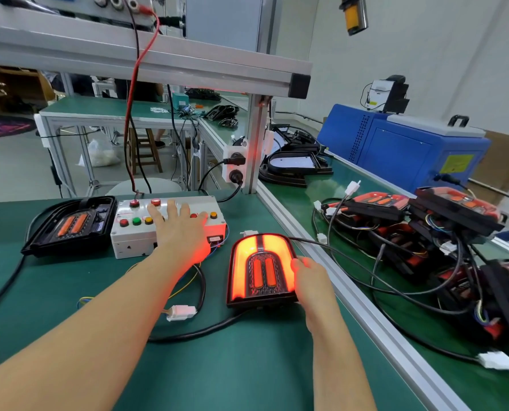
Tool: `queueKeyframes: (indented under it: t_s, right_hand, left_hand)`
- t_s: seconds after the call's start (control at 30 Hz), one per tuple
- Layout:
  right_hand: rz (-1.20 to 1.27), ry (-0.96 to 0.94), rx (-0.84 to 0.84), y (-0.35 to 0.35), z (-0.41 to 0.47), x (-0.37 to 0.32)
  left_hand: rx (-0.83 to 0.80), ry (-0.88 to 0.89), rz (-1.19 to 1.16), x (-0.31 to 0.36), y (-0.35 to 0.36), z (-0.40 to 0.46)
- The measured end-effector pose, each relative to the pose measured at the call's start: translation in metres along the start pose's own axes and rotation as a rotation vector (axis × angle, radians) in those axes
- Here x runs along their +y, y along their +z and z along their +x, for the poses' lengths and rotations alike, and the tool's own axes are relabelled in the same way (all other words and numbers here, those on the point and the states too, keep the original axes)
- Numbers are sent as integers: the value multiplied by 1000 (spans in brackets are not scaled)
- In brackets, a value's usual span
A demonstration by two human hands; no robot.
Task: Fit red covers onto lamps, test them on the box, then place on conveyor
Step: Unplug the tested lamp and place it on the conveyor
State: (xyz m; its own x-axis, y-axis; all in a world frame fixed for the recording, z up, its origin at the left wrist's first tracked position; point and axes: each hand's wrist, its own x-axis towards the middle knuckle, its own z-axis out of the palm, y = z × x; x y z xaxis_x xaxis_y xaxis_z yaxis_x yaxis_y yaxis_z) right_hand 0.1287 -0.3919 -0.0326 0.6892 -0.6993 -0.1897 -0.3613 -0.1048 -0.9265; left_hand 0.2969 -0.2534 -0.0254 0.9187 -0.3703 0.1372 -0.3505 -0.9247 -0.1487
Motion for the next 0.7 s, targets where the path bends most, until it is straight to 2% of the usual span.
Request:
queueKeyframes:
  t_s: [0.3,0.43,0.53,0.6,0.63,0.7]
  right_hand:
    - [-15,-2,-6,-2,1,0]
    - [-176,-103,99,-2,-1,-3]
    - [-233,-309,209,2,-11,-14]
    - [-206,-534,265,12,-21,-23]
    - [-181,-660,251,20,-29,-27]
    - [-166,-867,109,39,-43,-34]
  left_hand:
    - [0,12,22,-2,-1,0]
    - [-7,20,13,-4,0,1]
    - [-8,29,15,-5,-2,1]
    - [-12,42,19,-6,-3,2]
    - [-17,48,15,-6,-4,2]
    - [-31,59,-7,-9,-5,2]
